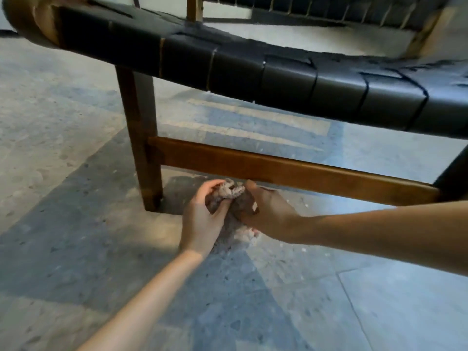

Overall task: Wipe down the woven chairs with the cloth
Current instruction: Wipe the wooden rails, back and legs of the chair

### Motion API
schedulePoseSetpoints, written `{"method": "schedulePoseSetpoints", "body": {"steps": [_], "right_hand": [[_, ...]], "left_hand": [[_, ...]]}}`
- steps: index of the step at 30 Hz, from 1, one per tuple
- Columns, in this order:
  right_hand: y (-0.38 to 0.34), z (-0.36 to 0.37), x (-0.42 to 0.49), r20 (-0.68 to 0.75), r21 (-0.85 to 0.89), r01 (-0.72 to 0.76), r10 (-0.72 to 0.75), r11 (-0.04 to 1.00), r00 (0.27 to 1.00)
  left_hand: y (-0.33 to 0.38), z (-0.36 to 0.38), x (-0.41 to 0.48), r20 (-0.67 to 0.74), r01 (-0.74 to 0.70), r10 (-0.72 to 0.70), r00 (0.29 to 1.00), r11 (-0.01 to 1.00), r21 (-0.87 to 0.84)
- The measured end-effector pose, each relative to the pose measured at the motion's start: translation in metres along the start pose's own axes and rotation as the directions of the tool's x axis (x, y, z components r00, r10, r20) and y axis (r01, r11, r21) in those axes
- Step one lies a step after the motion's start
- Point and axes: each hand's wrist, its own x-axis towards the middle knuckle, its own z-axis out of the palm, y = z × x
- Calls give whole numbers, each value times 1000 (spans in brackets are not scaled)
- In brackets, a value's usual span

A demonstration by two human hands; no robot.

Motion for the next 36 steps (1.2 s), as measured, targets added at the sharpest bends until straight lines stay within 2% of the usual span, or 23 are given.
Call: {"method": "schedulePoseSetpoints", "body": {"steps": [3, 5, 9, 11, 15, 18, 20, 24, 26, 29, 32, 36], "right_hand": [[33, -47, -46, -39, -59, -32, 30, 998, 999], [54, -74, -79, -89, -63, -112, 106, 992, 990], [95, -114, -146, -305, 20, -218, 213, 976, 928], [112, -128, -173, -446, 54, -269, 264, 962, 855], [146, -149, -208, -693, 180, -270, 317, 946, 648], [169, -163, -216, -807, 224, -285, 341, 932, 481], [179, -173, -211, -834, 243, -284, 350, 927, 427], [196, -196, -186, -810, 286, -307, 401, 908, 429], [203, -208, -174, -816, 321, -313, 429, 894, 388], [206, -218, -158, -795, 468, -149, 488, 871, 360], [206, -221, -150, -750, 583, 50, 514, 811, 417], [209, -220, -146, -727, 600, 140, 463, 788, 507]], "left_hand": [[37, 41, -8, 100, -113, 120, 988, 991, -73], [62, 71, -13, 196, -149, 166, 966, 984, -98], [110, 129, -18, 265, -265, 262, 928, 964, -25], [132, 153, -18, 303, -298, 295, 906, 954, -38], [171, 199, -16, 401, -310, 304, 864, 949, -52], [198, 231, -10, 410, -308, 291, 865, 951, -24], [211, 253, -5, 385, -249, 240, 891, 968, -28], [223, 285, 1, 287, -148, 164, 944, 986, -79], [229, 295, 3, 265, -144, 160, 951, 986, -80], [238, 305, 0, 304, -97, 144, 942, 982, -163], [245, 314, -5, 365, -32, 109, 924, 977, -209], [248, 322, -1, 368, 6, 77, 927, 975, -220]]}}
